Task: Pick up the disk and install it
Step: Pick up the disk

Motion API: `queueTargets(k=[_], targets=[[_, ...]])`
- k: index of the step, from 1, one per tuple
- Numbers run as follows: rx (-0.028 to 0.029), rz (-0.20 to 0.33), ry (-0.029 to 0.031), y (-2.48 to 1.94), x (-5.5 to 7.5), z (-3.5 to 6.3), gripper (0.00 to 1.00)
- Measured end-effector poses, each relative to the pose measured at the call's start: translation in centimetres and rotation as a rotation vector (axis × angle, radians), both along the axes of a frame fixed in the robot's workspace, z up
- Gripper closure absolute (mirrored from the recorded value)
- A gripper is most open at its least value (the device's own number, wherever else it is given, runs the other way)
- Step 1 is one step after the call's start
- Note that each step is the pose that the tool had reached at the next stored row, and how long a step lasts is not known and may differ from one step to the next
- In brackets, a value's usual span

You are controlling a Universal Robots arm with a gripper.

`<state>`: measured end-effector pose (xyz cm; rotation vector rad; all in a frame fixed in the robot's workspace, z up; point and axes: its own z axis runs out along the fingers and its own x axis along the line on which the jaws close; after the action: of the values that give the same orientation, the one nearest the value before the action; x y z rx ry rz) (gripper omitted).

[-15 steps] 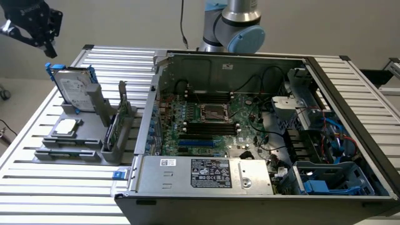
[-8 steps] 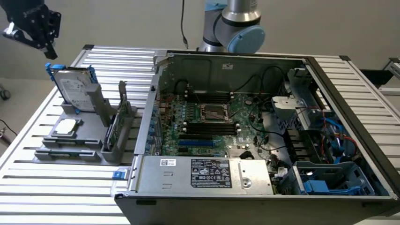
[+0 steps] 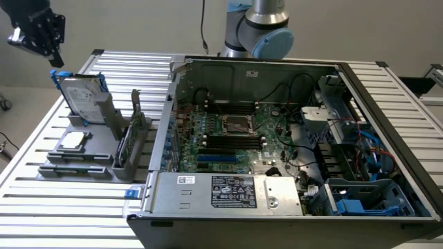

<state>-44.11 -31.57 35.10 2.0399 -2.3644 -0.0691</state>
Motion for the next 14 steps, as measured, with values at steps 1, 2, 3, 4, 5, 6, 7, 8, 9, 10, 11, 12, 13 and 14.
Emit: queueTargets(k=[1,2,3,4,5,6,7,8,9,10,11,12,13,14], targets=[[0.0000,0.018,0.0000,0.00,0.00,-0.01,0.89],[0.0001,0.036,-0.0001,0.00,0.00,-0.02,0.89],[0.0001,0.052,-0.0003,0.00,0.00,-0.03,0.89],[0.0001,0.067,-0.0002,0.00,0.00,-0.02,0.89],[0.0001,0.081,-0.0002,0.00,0.00,-0.02,0.89],[0.0001,0.094,-0.0002,0.00,0.01,-0.02,0.89],[0.0001,0.107,-0.0003,0.00,0.01,-0.02,0.89],[0.0001,0.120,-0.0004,0.00,0.01,-0.03,0.89],[0.0000,0.131,-0.0006,0.00,0.02,-0.02,0.89],[-0.0002,0.143,-0.0009,0.00,0.02,-0.02,0.89],[-0.0005,0.154,-0.0014,0.00,0.03,-0.02,0.89],[-0.0009,0.165,-0.0024,0.00,0.03,-0.03,0.89],[-0.0016,0.176,-0.0040,0.00,0.03,-0.03,0.89],[-0.0022,0.187,-0.0057,0.00,0.04,-0.03,0.89]])
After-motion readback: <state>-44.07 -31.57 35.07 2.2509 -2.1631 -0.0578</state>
